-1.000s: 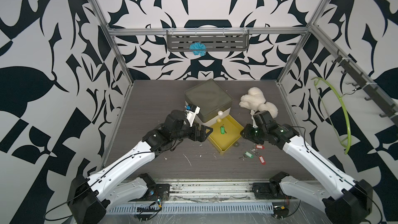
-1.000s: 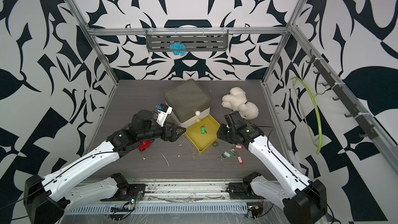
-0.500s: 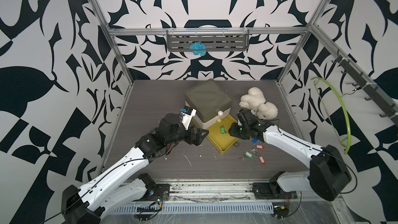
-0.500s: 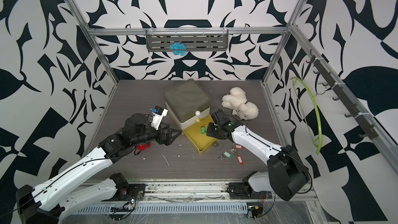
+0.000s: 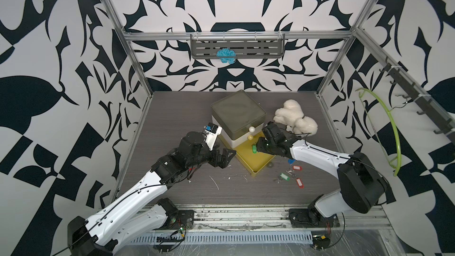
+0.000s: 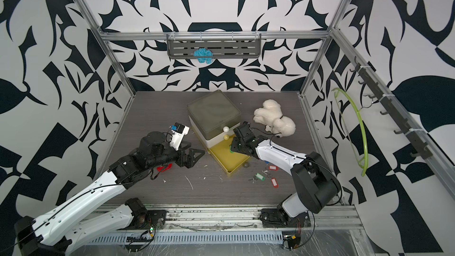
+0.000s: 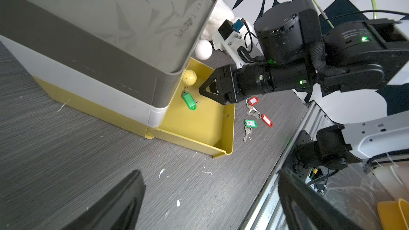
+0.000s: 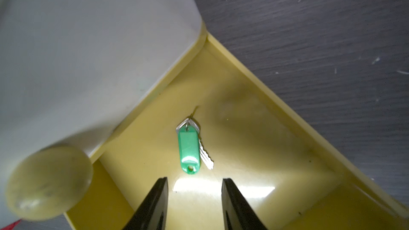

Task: Take the keys out of the drawer
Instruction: Pick up the key from the drawer.

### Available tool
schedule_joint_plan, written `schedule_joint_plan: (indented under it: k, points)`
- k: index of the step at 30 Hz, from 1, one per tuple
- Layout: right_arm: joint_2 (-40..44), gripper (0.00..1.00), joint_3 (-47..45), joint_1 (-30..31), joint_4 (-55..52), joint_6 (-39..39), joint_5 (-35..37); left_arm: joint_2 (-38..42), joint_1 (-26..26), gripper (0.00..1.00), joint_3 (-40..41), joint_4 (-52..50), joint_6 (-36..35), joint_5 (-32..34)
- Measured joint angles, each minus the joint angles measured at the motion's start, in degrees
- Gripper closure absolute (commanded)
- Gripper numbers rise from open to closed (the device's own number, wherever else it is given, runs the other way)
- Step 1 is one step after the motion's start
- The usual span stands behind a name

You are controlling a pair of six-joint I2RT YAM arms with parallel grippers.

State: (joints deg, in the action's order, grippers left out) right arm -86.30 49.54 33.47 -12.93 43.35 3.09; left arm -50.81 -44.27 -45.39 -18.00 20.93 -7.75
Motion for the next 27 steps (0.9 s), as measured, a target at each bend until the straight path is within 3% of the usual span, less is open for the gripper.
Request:
schedule_joint_plan:
  k: [27]
  points:
    - [-8.5,0.62,0.0,0.9,7.3,1.9,2.6,2.8,0.0,0.01,2.2,-1.6,0.5,1.9]
